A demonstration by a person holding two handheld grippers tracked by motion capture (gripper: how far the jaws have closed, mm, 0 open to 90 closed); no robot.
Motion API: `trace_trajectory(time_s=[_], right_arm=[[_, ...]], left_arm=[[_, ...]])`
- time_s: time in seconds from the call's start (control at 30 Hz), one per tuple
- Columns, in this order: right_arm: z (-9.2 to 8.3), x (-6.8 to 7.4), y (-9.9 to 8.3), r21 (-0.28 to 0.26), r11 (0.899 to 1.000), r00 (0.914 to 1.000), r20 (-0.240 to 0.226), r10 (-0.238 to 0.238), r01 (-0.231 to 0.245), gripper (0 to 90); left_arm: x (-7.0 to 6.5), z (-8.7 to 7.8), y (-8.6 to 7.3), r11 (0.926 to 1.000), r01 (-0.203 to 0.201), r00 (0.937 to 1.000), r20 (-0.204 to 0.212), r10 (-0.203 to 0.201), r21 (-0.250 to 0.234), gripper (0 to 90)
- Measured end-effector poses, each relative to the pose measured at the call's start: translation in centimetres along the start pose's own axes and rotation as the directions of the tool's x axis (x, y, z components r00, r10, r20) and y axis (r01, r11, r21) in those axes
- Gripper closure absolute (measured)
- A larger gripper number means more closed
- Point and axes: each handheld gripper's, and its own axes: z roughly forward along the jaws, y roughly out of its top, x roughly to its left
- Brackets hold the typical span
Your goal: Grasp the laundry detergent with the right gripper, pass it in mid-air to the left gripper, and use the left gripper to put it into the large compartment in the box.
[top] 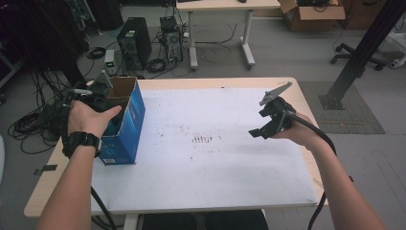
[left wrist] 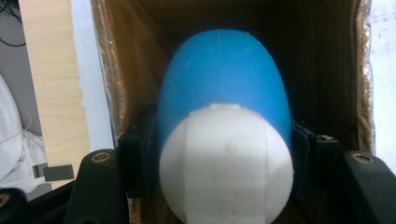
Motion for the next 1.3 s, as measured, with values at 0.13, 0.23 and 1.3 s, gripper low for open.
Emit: trace_trajectory(time_s=[0.13,0.23,1.3], right_arm=[[0.1,0.0,-0.1,-0.001,1.0,1.0,0.0,0.006,-0.006,8.7],[0.1,0.0,-0.1,-0.002,1.0,1.0,-0.002,0.004,-0.004,8.7],[-1.2,0.4,-0.4,-0.014,1.0,1.0,-0.001,-0.001,0.001,8.7]], left_arm=[[0.0,0.0,0.0,1.0,-0.001,1.0,0.001,0.001,0.0,37.9],[-0.1,0.0,0.0,1.0,-0.003,1.0,-0.001,0.003,0.003,37.8],[-2.3,-9.0,-0.1,0.9827,-0.144,0.9896,-0.011,0.144,-0.116,26.3]])
